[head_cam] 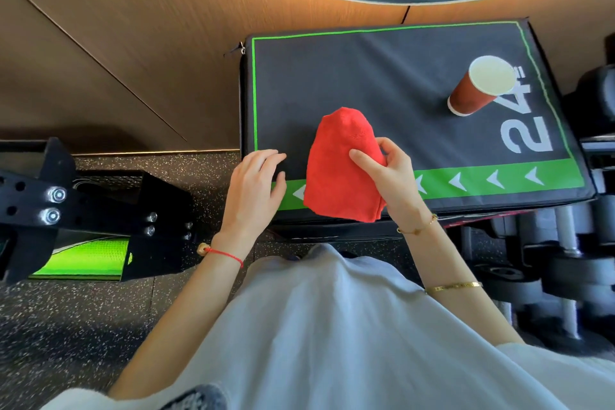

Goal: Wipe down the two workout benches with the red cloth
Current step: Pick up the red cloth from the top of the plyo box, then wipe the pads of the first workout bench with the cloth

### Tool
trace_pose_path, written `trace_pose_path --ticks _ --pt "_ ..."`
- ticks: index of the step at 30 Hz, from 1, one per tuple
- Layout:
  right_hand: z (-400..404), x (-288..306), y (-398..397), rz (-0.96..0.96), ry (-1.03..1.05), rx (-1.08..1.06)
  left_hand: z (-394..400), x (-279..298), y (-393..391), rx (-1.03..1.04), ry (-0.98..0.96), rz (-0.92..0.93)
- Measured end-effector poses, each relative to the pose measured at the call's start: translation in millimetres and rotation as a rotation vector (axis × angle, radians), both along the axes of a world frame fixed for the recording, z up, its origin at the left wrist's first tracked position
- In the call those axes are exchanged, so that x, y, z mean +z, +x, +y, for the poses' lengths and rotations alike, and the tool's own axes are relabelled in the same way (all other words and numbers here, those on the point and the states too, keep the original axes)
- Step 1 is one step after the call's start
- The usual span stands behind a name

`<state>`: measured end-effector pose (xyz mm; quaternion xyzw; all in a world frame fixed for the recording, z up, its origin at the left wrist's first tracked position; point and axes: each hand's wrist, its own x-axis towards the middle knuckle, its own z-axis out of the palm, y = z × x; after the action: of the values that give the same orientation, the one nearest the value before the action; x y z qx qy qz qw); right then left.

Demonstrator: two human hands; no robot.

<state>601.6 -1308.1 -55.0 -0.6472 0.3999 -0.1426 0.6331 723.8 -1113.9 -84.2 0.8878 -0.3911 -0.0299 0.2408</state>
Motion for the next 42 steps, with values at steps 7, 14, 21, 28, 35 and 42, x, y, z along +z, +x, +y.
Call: trace_pose_path --ticks 7,14,21,28,35,42 --pt "17.9 0.4 -38.1 -0.009 -0.025 -0.157 3.9 8.2 -12.6 -0.092 -0.032 0.006" --pt "67.1 -1.1 -64.1 -0.028 -0.052 -0.385 18.8 13.6 -1.8 -0.314 -0.050 0.016" --pt "161.2 -9.2 -89.6 -0.020 -0.084 -0.670 46.5 16.5 14.9 -0.630 -0.042 0.004" --pt "269.3 -14.8 -127.0 -0.025 -0.041 -0.984 74.9 14.6 -8.3 -0.971 0.032 0.035" --pt "372.2 -15.6 -173.1 -0.038 -0.005 -1.290 102.2 14.0 -69.4 -1.282 0.047 0.033" --pt "479.9 -17.5 -227.3 -0.075 0.011 -1.551 153.4 12.1 -157.2 -1.573 0.005 0.055"
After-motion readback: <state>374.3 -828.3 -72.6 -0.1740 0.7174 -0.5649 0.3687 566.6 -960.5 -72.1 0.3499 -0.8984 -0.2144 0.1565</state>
